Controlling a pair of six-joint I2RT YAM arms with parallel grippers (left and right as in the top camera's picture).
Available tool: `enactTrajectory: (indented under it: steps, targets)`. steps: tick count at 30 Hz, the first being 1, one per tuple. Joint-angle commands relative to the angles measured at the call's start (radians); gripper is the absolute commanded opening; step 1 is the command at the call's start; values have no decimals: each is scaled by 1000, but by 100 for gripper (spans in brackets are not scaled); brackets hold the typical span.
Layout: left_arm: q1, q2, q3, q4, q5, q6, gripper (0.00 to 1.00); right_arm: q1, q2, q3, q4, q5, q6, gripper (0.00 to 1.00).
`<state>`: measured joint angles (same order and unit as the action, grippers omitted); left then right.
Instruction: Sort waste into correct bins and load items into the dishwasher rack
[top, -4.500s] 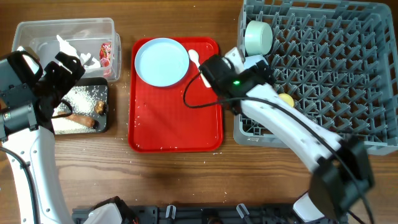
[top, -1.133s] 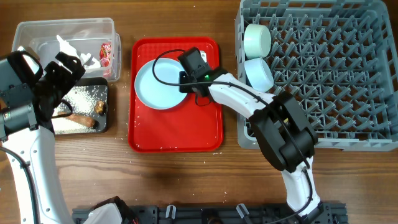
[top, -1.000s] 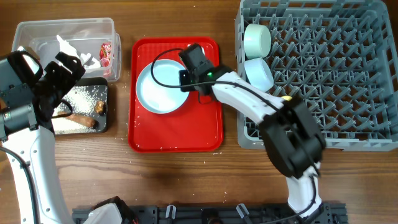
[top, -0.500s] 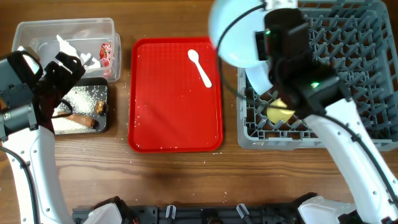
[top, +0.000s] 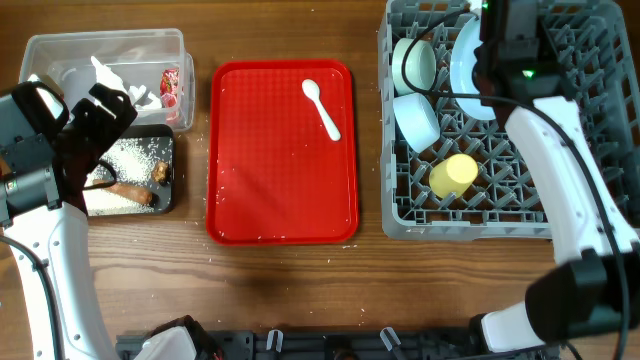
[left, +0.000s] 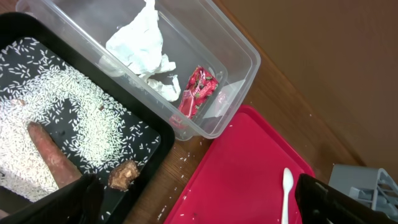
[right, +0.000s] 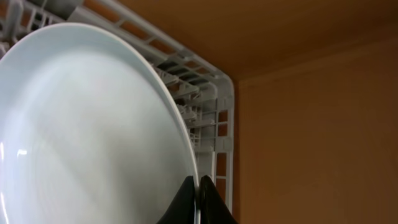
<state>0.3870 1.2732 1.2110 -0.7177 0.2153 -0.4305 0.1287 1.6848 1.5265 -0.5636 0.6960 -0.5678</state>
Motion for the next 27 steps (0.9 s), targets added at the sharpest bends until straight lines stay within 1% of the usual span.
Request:
enactTrajectory:
  steps: [1, 4, 6, 7, 8, 9, 10, 11, 12, 15, 16, 18, 19, 20, 21, 23, 24, 25, 27]
  targets:
    - [-2, 0, 11, 3, 12, 16, 100, -6, 87, -3, 59, 56, -81, 4]
    - [-2, 0, 11, 3, 12, 16, 100, -6, 137, -3, 84, 56, -84, 4]
    - [-2, 0, 11, 3, 12, 16, 100, -6, 150, -3, 84, 48, -76, 6]
    - [-2, 0, 11, 3, 12, 16, 100, -6, 151, -3, 84, 35, -67, 27]
    - [-2, 0, 11, 3, 12, 16, 100, -6, 151, -3, 85, 32, -41, 56]
    - [-2, 0, 11, 3, 12, 16, 100, -6, 147, -2, 92, 33, 0, 79]
    - [-2, 0, 11, 3, 12, 16, 100, -6, 136, -2, 93, 29, 45, 91]
    - [-2, 0, 11, 3, 12, 16, 100, -4, 126, -2, 90, 21, 64, 97]
    - [-2, 0, 11, 3, 12, 16, 100, 0, 106, -1, 77, -11, 85, 100]
    - [-2, 0, 11, 3, 12, 16, 100, 26, 30, 0, 11, -176, 200, 100]
    - [-2, 0, 11, 3, 12, 16, 100, 44, -16, 0, -19, -343, 288, 100]
    - [-2, 0, 11, 3, 12, 16, 100, 63, -64, 0, -37, -629, 389, 100]
    - [-2, 0, 11, 3, 12, 16, 100, 72, -93, 0, -30, -877, 449, 100]
    - [-2, 0, 11, 3, 12, 16, 100, 77, -101, -1, 4, -1055, 502, 100]
    - [-2, 0, 11, 3, 12, 16, 100, 82, -100, -1, 51, -1165, 567, 100]
    - [-2, 0, 11, 3, 12, 16, 100, 105, -76, -1, 112, -1184, 626, 98]
    - [-2, 0, 11, 3, 12, 16, 100, 132, -52, -1, 146, -1140, 633, 96]
    - [-2, 0, 11, 3, 12, 16, 100, 167, -20, -1, 177, -1061, 657, 94]
    - [-2, 0, 11, 3, 12, 16, 100, 252, 58, -1, 243, -885, 675, 94]
